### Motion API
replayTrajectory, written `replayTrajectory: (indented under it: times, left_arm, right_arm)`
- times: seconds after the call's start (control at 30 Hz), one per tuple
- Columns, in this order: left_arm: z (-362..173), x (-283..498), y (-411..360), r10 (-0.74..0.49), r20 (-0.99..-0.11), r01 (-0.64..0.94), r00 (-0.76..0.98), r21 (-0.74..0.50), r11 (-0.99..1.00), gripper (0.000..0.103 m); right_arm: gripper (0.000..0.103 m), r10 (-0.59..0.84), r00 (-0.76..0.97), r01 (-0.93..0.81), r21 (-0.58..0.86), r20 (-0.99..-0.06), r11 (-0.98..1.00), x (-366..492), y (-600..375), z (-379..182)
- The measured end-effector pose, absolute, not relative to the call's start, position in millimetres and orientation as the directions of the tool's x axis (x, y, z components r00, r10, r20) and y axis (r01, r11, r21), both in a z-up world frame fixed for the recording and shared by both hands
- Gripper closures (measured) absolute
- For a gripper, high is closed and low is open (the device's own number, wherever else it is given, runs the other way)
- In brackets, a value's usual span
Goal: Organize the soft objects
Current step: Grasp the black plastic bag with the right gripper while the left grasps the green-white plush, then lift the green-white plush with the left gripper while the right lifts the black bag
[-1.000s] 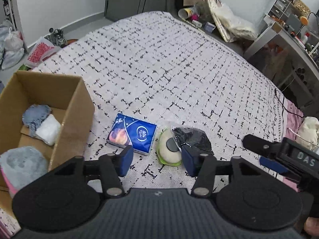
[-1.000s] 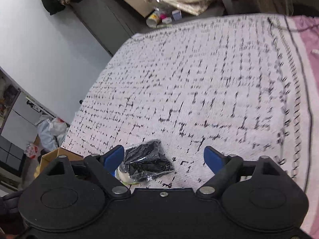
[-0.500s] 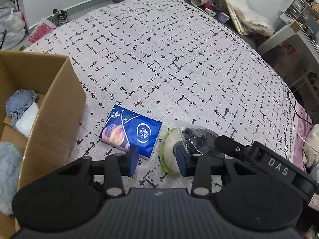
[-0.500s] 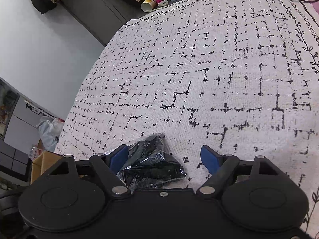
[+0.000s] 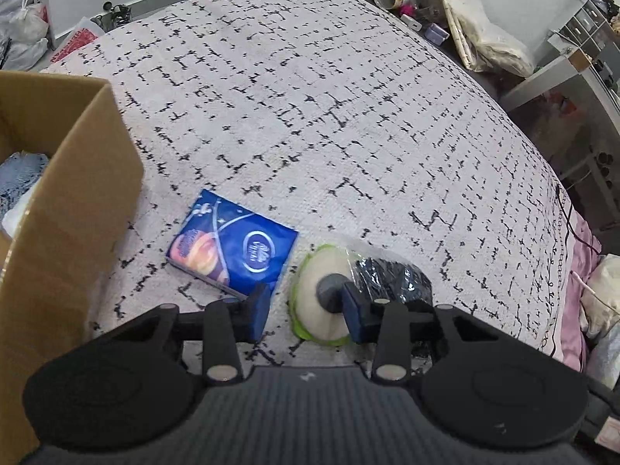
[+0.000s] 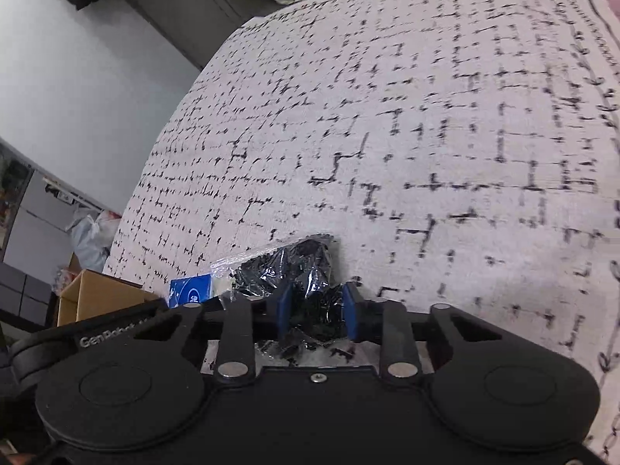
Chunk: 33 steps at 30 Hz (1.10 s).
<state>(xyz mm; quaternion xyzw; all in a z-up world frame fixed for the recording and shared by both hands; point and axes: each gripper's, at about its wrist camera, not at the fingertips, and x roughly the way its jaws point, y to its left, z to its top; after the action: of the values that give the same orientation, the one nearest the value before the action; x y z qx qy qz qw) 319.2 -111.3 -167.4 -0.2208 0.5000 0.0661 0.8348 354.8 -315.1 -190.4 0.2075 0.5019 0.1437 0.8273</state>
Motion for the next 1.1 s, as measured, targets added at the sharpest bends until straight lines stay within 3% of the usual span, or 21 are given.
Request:
replayTrajectory:
  times: [0.47,0.53,0.63,1.1]
  left_arm:
    - [-181.3,335.5,-137.6,-0.085,-0.885,-0.319,0.458,-0.253,0.913,0.061]
    - [-181.0,333.9,-137.9,-0.074,-0.887,-0.318,0.456,-0.240,0.917,0.066]
    - [-173.6,330.6,-136.1,-0.071,-0.884,-0.311,0.463,-0.236,0.921,0.072]
    - [-124.5,294.6,-106.2,-0.064,-0.851,-0.288,0.521,-0.246,0.926,0.072]
  right_arm:
    - [0.086,0.389,0.505,0.029,0.466,-0.770,0.884,332.1,-334.3,-174.4]
    - [0.087,0.396,0.510,0.035,0.478,-0.764,0.878,330.2,-334.8,-173.0]
    - [0.088,0.402,0.528,0.036,0.493,-0.748,0.869,324.9,-334.4,-166.1]
    - [0.089,0.378,0.628,-0.015,0.475,-0.680,0.880,292.2,-330.6,-127.9]
